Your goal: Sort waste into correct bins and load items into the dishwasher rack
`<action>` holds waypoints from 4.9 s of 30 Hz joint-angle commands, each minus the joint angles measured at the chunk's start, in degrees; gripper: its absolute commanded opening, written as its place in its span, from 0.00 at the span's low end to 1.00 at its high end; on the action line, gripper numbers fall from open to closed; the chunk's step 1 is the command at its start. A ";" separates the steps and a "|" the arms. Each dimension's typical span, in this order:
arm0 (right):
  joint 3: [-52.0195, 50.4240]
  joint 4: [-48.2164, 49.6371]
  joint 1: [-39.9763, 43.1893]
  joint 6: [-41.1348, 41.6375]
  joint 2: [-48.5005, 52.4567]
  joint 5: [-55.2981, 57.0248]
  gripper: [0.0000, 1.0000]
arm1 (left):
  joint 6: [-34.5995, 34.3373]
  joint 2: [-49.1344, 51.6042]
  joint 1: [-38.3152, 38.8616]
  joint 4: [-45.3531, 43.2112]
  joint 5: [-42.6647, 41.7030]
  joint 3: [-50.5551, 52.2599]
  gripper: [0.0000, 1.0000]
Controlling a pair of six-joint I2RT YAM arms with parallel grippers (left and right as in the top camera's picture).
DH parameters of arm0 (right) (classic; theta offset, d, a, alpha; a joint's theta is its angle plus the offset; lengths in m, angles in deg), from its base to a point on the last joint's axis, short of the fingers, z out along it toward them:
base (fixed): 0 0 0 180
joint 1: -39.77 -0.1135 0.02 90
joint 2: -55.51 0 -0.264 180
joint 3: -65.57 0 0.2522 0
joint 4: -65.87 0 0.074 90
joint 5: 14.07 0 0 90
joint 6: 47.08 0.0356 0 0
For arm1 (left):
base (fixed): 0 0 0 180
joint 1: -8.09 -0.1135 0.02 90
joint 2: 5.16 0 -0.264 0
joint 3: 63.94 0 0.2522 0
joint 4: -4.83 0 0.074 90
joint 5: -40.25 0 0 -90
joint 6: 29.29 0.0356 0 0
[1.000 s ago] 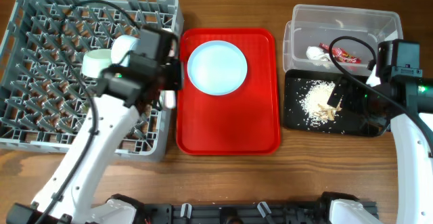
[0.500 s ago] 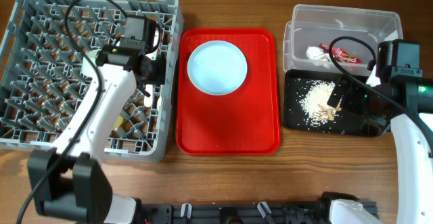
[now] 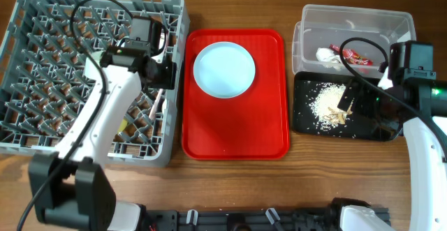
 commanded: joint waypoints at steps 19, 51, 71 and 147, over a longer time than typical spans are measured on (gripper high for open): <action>-0.04 0.07 0.26 -1.11 -0.24 -0.48 1.00 | -0.79 10.54 22.16 -22.99 -13.77 -0.94 0.78; -0.04 -0.33 0.26 -1.14 -0.24 -0.48 1.00 | -0.79 25.90 28.59 -23.34 1.03 -0.94 0.17; -0.04 -0.33 0.26 -1.16 -0.24 -0.46 1.00 | -0.85 15.54 33.33 -21.53 1.68 -3.96 0.04; -0.04 15.61 -3.32 -14.71 1.88 -23.10 1.00 | -21.20 -9.99 -15.21 15.19 -4.26 -3.93 1.00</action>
